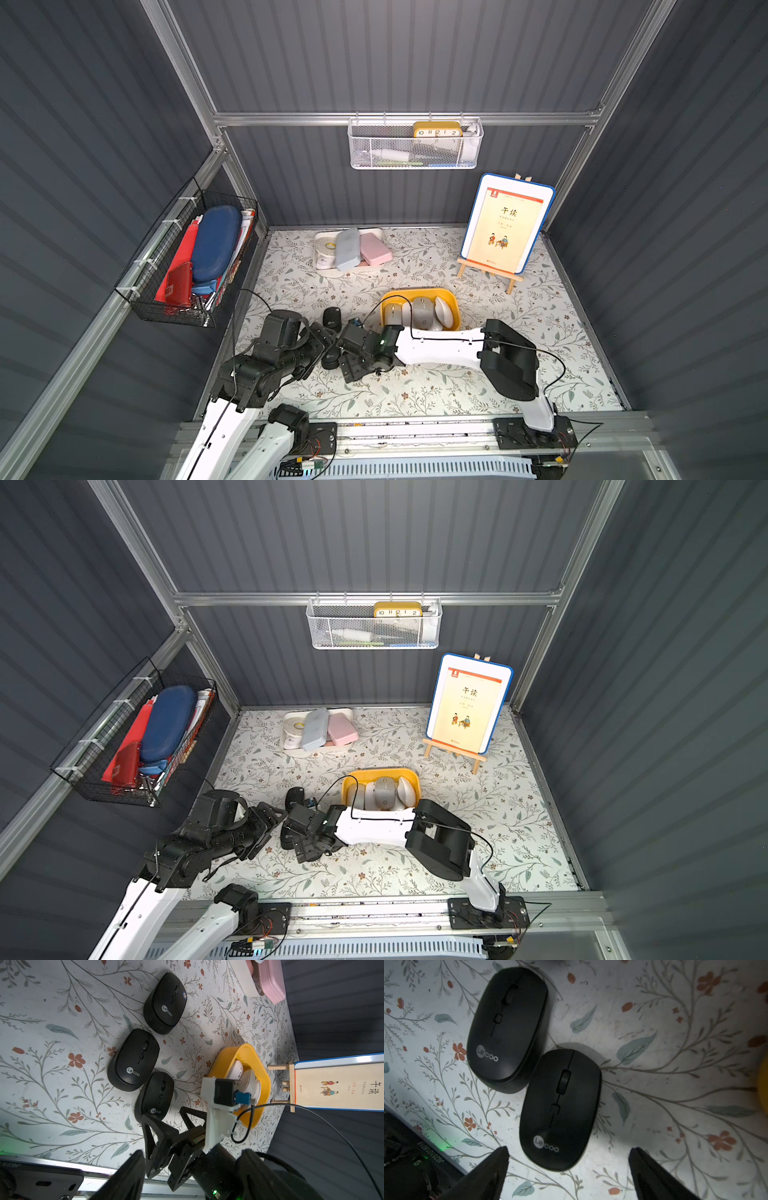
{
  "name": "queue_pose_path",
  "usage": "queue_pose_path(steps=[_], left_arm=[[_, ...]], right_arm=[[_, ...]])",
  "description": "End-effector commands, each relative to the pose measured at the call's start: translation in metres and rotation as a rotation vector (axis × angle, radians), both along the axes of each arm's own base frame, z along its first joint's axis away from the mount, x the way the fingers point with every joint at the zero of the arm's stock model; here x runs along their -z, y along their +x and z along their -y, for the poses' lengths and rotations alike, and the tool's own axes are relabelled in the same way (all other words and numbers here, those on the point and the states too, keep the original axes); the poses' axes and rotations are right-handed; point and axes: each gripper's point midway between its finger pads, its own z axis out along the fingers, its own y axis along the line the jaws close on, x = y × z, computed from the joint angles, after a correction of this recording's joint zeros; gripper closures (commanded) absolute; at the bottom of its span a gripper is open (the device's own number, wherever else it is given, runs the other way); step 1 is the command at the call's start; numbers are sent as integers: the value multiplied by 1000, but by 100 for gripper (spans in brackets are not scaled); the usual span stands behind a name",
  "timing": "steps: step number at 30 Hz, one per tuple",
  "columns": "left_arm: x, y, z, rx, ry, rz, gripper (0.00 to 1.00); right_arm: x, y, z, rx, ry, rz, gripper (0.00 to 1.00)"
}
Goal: Put the mouse in the storage box
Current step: Pick up the mouse from the center of the board.
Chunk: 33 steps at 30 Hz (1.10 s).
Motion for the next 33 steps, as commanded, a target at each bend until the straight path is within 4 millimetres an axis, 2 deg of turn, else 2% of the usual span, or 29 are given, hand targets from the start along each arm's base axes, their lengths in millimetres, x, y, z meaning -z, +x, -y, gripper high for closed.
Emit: queue_pose_path(steps=[1, 4, 7, 12, 20, 28, 33], left_arm=[[-12, 8, 8, 41, -27, 47, 25], [-13, 11, 11, 51, -30, 60, 25], [-16, 15, 12, 62, -26, 71, 24], [-24, 18, 14, 70, -30, 95, 24], [-30, 20, 20, 90, -56, 120, 24], [-35, 20, 20, 95, -60, 137, 24], [-40, 19, 19, 96, -61, 152, 24]], right_arm=[[5, -6, -5, -1, 8, -33, 5], [5, -6, -7, -1, 14, -33, 5], [14, -2, 1, 3, -80, -24, 7], [31, -6, -2, -11, -100, -56, 10], [43, 2, 6, 5, -169, -16, 14], [54, 8, 5, -5, -277, 27, 16], [57, 6, 12, 6, -313, 20, 21]])
